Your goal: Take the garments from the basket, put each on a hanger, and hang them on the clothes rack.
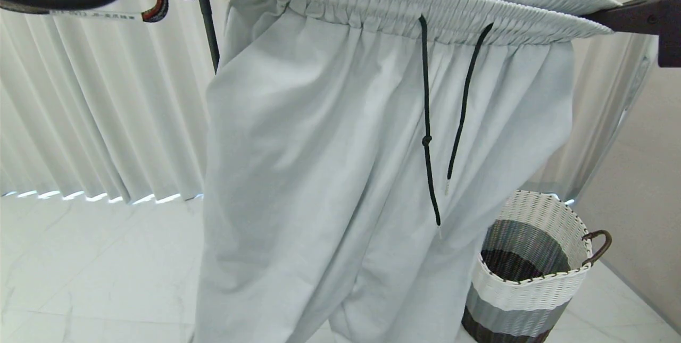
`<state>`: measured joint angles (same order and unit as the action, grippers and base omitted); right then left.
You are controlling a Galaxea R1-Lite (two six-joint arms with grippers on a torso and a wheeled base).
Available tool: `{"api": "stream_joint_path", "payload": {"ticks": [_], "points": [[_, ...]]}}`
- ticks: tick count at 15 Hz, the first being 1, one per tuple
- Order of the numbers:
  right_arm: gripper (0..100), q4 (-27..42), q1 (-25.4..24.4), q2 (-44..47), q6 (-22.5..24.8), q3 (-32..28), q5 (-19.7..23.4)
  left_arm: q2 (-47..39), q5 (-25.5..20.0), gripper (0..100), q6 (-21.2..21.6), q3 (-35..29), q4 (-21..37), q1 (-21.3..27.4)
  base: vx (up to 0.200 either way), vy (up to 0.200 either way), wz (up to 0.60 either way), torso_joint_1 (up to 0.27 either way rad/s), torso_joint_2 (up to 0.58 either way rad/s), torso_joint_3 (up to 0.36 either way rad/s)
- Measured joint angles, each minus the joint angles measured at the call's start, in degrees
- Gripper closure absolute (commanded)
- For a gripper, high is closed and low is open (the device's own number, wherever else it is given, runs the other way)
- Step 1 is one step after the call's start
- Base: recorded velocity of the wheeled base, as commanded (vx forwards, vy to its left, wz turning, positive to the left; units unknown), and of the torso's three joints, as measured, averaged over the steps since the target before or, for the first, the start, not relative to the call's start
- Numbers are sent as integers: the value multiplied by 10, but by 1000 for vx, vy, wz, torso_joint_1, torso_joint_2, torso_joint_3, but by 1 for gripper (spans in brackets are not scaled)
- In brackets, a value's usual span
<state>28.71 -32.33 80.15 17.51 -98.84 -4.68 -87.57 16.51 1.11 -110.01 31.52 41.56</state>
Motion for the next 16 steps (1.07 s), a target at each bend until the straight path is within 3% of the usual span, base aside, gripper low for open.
{"api": "stream_joint_path", "payload": {"ticks": [7, 9, 12, 14, 16], "points": [[100, 47, 0, -20, 12, -7, 0, -5, 0, 100, -1, 1, -1, 36, 0, 0, 0, 0, 0, 0], [100, 137, 1, -37, 12, -15, 16, -7, -1, 100, -3, 7, -2, 47, 0, 0, 0, 0, 0, 0], [100, 288, -2, -70, 11, -33, 117, -18, -1, 100, -7, 9, -3, 59, 0, 0, 0, 0, 0, 0], [100, 332, -14, -89, 10, -36, 187, -28, -1, 100, -11, 7, -6, 61, 0, 0, 0, 0, 0, 0], [100, 351, -39, -100, 8, -36, 226, -38, -1, 100, -28, 5, -12, 63, 0, 0, 0, 0, 0, 0]]}}
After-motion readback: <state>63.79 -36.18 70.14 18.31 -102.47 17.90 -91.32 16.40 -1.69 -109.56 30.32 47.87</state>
